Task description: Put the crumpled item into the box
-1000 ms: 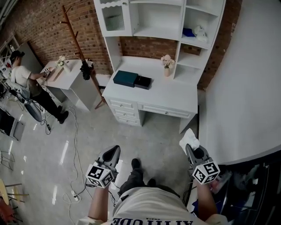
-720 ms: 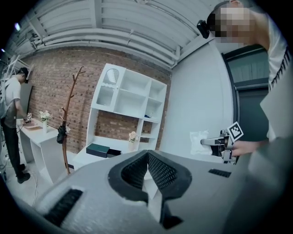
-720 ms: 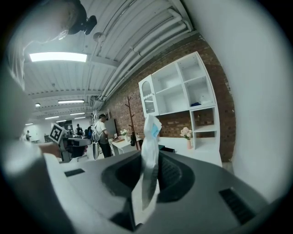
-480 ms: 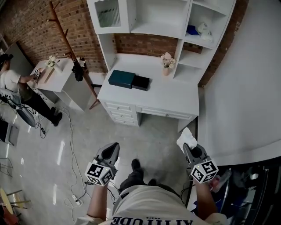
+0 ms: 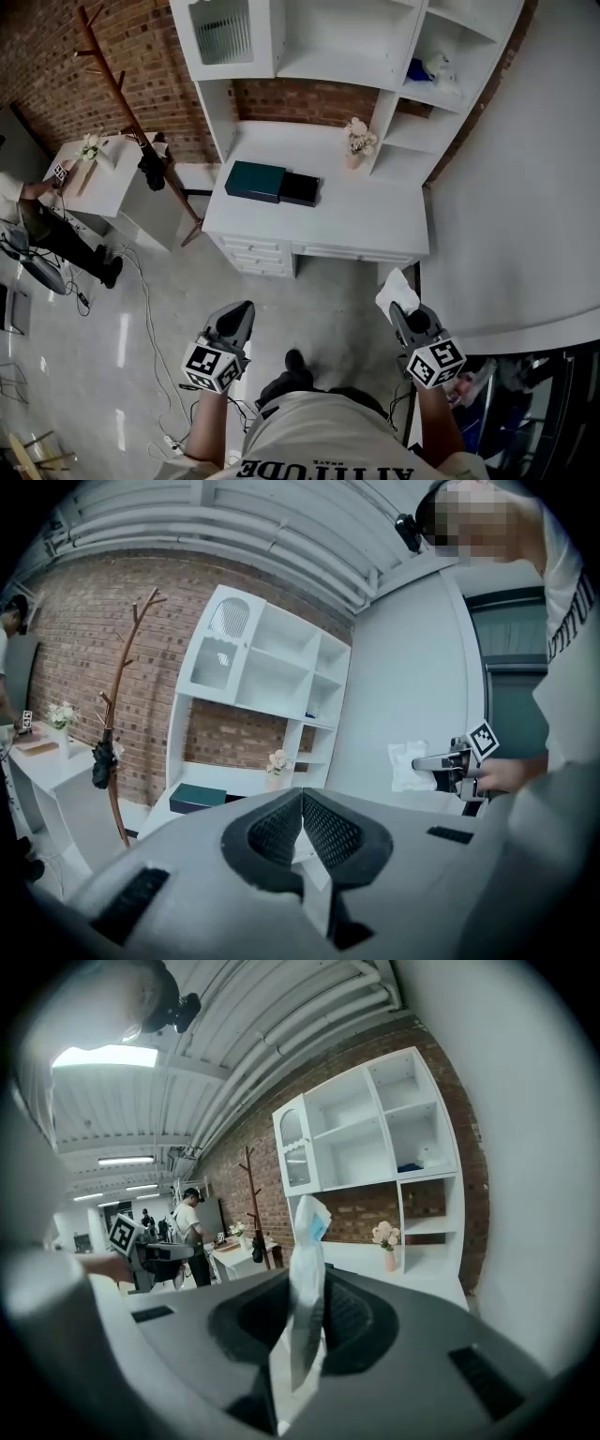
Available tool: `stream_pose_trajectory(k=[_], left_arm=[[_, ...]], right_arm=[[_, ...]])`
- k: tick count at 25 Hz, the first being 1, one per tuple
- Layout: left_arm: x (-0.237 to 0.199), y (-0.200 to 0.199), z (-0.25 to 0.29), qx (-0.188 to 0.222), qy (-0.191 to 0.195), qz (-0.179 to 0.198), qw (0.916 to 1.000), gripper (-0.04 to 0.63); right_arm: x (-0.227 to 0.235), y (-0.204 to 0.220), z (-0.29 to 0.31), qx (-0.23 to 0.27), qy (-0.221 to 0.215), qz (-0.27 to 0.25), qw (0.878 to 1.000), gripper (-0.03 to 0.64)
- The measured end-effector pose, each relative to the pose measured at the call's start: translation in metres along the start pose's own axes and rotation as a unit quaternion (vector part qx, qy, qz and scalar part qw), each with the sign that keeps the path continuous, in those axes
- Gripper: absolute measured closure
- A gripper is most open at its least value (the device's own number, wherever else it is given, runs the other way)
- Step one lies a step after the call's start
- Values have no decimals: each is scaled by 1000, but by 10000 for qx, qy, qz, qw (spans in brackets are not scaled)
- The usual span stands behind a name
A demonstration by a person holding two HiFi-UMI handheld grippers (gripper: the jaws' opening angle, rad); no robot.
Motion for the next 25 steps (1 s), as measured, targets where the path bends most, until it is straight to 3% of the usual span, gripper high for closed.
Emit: stream_pose_trajectory(k=[12, 25], left_arm=[[-67, -18, 15, 69, 164, 26, 9998, 569], [-104, -15, 24, 67, -204, -74, 9997, 568]], right_arm=[[-20, -20, 61, -6, 106, 23, 9999, 541], [-3, -30, 121, -141, -56, 175, 9997, 541]])
Point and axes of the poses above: the fingertips, and each gripper's own axes: z forward along the fingers, x to its right, y out of its underside, the point moved 6 cm from there along -z, backward along the fingers
